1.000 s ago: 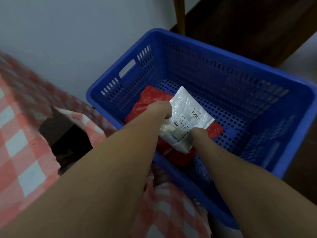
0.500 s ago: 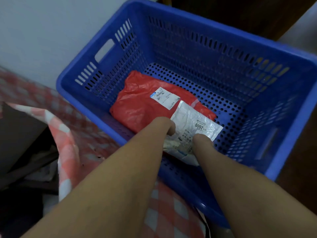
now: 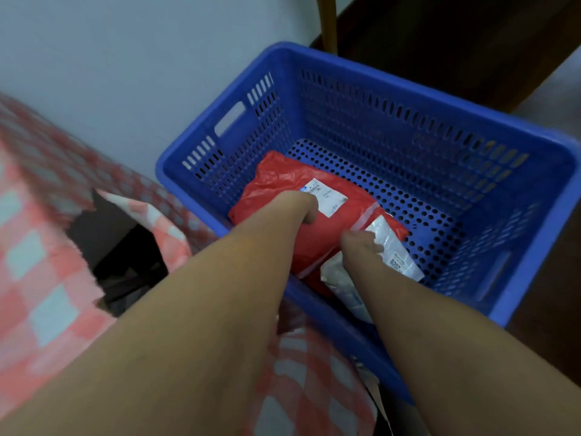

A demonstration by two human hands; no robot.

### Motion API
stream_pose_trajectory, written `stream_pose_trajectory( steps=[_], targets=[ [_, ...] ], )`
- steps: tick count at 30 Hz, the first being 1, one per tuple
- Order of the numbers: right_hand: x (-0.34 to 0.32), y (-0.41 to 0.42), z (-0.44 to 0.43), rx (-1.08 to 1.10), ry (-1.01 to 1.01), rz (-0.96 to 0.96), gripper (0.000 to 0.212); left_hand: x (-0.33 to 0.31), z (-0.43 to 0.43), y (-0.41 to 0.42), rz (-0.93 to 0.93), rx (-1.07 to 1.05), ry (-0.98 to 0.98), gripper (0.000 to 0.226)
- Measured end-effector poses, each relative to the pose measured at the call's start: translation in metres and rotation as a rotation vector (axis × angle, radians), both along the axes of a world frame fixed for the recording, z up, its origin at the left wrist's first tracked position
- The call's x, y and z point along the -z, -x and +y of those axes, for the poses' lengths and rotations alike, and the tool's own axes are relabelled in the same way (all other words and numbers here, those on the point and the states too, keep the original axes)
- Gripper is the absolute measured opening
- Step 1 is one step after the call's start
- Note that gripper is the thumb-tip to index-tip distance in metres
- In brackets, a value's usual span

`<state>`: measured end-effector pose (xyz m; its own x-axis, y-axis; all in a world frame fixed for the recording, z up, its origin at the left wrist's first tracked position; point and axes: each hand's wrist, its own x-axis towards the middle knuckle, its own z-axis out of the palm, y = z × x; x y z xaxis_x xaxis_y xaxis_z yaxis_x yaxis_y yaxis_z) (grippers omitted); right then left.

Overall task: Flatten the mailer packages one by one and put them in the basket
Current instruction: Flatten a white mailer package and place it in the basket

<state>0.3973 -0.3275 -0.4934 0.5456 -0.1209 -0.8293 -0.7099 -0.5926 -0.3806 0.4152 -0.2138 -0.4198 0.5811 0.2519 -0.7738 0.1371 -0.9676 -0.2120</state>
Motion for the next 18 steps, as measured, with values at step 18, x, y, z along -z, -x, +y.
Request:
stream_pose_trajectory(
  steps=[18],
  targets=[
    [-0.265,0.075,0.143,-0.512,-0.270,-0.817,0.046,-0.241,0.094,0.164,-0.951,-0.257,-0.344,0.039]
  ],
)
